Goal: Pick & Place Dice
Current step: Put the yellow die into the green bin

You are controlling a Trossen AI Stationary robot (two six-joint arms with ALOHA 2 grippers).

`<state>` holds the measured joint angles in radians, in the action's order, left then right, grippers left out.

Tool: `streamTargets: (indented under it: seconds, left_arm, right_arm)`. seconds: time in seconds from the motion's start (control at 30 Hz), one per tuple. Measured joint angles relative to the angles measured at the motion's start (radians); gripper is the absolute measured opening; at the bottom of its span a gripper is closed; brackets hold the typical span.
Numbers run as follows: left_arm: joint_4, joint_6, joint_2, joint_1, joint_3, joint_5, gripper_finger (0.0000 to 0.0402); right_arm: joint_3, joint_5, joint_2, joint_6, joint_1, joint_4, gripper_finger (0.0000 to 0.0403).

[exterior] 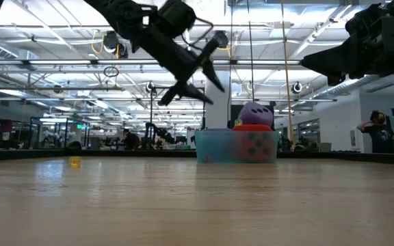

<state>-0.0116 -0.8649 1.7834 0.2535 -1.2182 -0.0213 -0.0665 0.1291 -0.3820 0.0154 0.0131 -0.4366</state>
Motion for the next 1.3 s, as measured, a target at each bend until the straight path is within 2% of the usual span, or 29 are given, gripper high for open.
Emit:
streamTargets:
  seconds: [0.17, 0.37, 0.5, 0.73, 0.83, 0.93, 1.03, 1.13, 1.3]
  left_arm:
    - [-0.017, 0.136, -0.077, -0.018, -0.001, 0.021, 0.0189]
    - [-0.101, 0.419, -0.179, -0.051, -0.001, 0.023, 0.0189]
    - [-0.223, 0.462, -0.257, -0.078, -0.001, 0.024, 0.0189]
    - [-0.535, 0.532, -0.432, -0.148, 0.000, -0.007, 0.0189]
    - [-0.695, 0.480, -0.494, -0.187, 0.000, -0.017, 0.0189]
    - [-0.879, 0.332, -0.533, -0.220, -0.001, -0.017, 0.0189]
    - [-1.072, 0.183, -0.538, -0.242, 0.000, -0.017, 0.0189]
    - [-1.241, 0.111, -0.532, -0.258, 0.002, -0.041, 0.0189]
    - [-1.290, -0.003, -0.519, -0.278, 0.079, -0.127, 0.0189]
  right_arm:
    - [0.000, 0.000, 0.000, 0.000, 0.000, 0.000, 0.0059]
    - [0.000, 0.000, 0.000, 0.000, 0.000, 0.000, 0.0059]
    - [0.000, 0.000, 0.000, 0.000, 0.000, 0.000, 0.0059]
    - [0.000, 0.000, 0.000, 0.000, 0.000, 0.000, 0.0059]
    - [0.000, 0.000, 0.000, 0.000, 0.000, 0.000, 0.0059]
    - [0.000, 0.000, 0.000, 0.000, 0.000, 0.000, 0.0059]
    - [0.000, 0.000, 0.000, 0.000, 0.000, 0.000, 0.0059]
    - [0.000, 0.000, 0.000, 0.000, 0.000, 0.000, 0.0059]
    - [0.000, 0.000, 0.000, 0.000, 0.000, 0.000, 0.0059]
